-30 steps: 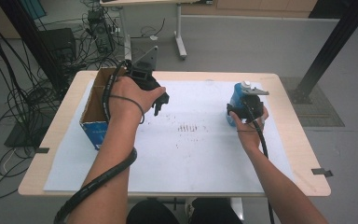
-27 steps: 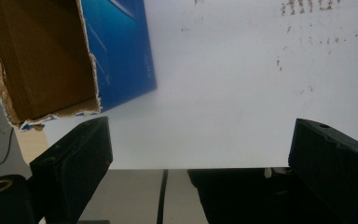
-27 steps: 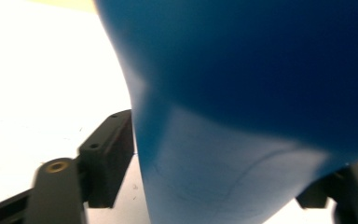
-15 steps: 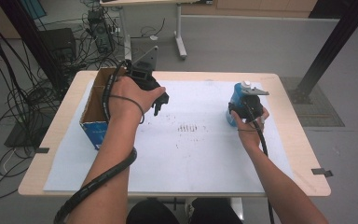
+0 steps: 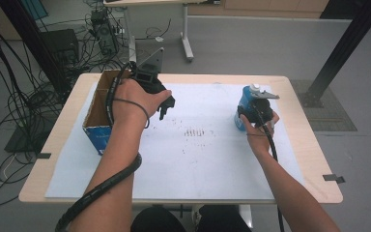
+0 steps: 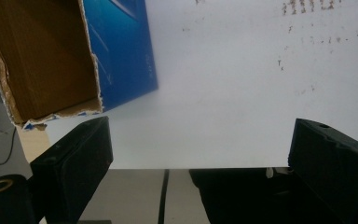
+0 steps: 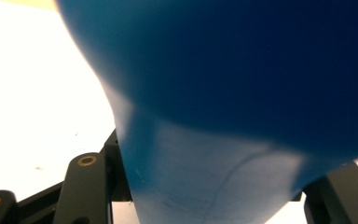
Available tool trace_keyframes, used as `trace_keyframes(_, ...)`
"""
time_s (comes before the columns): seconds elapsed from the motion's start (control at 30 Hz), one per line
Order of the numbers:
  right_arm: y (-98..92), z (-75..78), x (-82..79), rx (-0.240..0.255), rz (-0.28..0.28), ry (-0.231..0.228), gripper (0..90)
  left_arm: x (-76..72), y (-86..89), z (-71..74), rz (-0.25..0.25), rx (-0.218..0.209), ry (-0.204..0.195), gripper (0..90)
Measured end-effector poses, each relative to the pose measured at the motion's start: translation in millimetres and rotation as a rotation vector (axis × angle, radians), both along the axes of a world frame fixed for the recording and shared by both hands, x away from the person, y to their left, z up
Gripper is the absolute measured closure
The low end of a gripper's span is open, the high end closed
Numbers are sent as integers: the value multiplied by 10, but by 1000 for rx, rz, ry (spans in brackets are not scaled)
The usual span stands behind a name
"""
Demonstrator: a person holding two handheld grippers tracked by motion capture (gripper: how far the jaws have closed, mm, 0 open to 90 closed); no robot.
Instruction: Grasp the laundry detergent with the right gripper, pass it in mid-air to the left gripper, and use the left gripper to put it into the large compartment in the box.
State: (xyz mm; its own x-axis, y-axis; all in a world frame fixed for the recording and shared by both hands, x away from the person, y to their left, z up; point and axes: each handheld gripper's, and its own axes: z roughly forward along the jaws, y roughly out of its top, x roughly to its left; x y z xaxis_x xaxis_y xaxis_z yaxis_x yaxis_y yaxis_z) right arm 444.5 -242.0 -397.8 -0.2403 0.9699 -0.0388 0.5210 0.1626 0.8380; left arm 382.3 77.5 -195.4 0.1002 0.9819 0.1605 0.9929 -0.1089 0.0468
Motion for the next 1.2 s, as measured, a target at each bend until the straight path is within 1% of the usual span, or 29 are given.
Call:
trace_keyframes(0.37, -2, 3, 3, 0, 0, 3, 406, -9, 37, 8, -2, 2, -1, 68)
trace_keyframes(0.53, -4, 4, 4, 0, 2, 4, 407, -11, 30, -3, 1, 3, 1, 68)
trace_keyframes(0.57, -7, 3, 4, 1, 3, 2, 408, -12, 26, -9, 2, -1, -5, 68)
trace_keyframes(0.6, -8, 3, 4, 1, 4, 2, 408, -11, 28, -10, -5, 0, -1, 68)
trace_keyframes(1.2, -12, 3, 4, 5, 4, 4, 411, -17, 10, -1, -8, 4, -3, 68)
